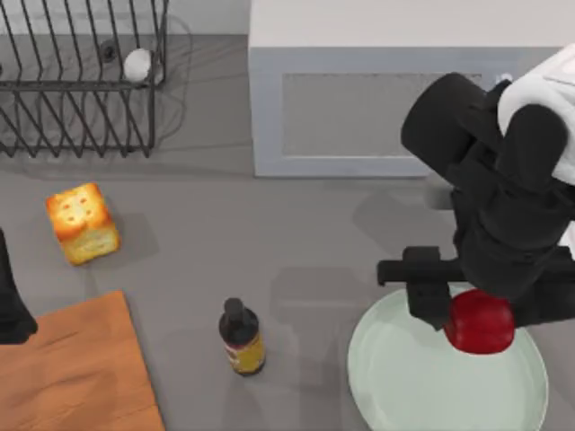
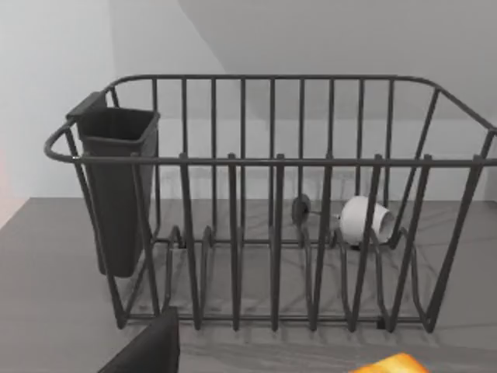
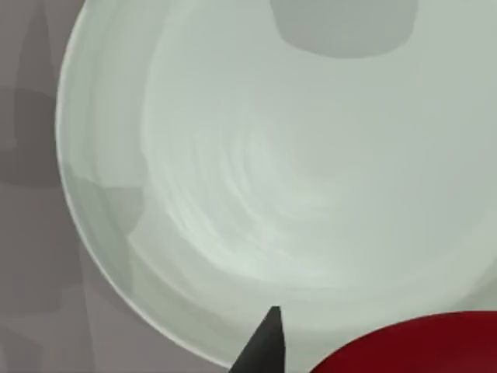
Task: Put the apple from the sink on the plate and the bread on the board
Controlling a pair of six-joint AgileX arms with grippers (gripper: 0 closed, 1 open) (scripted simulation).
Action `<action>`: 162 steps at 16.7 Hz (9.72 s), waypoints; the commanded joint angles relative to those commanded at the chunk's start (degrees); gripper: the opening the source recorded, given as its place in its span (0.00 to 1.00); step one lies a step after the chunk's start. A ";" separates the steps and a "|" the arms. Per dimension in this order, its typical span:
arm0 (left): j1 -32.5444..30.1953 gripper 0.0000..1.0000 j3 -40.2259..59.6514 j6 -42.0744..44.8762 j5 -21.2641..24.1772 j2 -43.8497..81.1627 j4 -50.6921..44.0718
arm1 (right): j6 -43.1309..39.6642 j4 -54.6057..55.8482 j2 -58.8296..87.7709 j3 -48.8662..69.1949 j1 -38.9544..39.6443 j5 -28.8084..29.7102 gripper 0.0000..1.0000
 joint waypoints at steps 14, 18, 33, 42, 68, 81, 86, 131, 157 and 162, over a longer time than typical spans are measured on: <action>0.00 1.00 0.00 0.00 0.00 0.00 0.00 | -0.02 0.03 0.02 -0.03 -0.08 0.00 1.00; 0.00 1.00 0.00 0.00 0.00 0.00 0.00 | -2.45 4.26 -5.29 -4.43 -2.47 0.00 1.00; 0.00 1.00 0.00 0.00 0.00 0.00 0.00 | -30.49 53.17 -74.94 -55.59 -30.03 0.00 1.00; 0.00 1.00 0.00 0.00 0.00 0.00 0.00 | -39.46 68.36 -92.86 -71.22 -38.84 0.00 1.00; -7.55 1.00 80.19 54.81 0.48 105.48 -57.95 | -39.46 68.36 -92.86 -71.22 -38.84 0.00 1.00; -7.38 1.00 89.53 57.19 0.08 117.80 -61.95 | -39.46 68.36 -92.86 -71.22 -38.84 0.00 1.00; -7.34 1.00 83.45 57.26 0.11 121.29 -51.80 | -39.46 68.36 -92.86 -71.22 -38.84 0.00 1.00; -7.59 0.00 99.27 54.97 0.41 115.05 -71.02 | -39.46 68.36 -92.86 -71.22 -38.84 0.00 1.00; -10.46 0.00 56.49 -85.81 -1.79 81.97 -70.84 | -39.46 68.36 -92.86 -71.22 -38.84 0.00 1.00; -10.53 0.00 53.67 -91.84 -1.91 78.74 -69.68 | -39.46 68.36 -92.86 -71.22 -38.84 0.00 1.00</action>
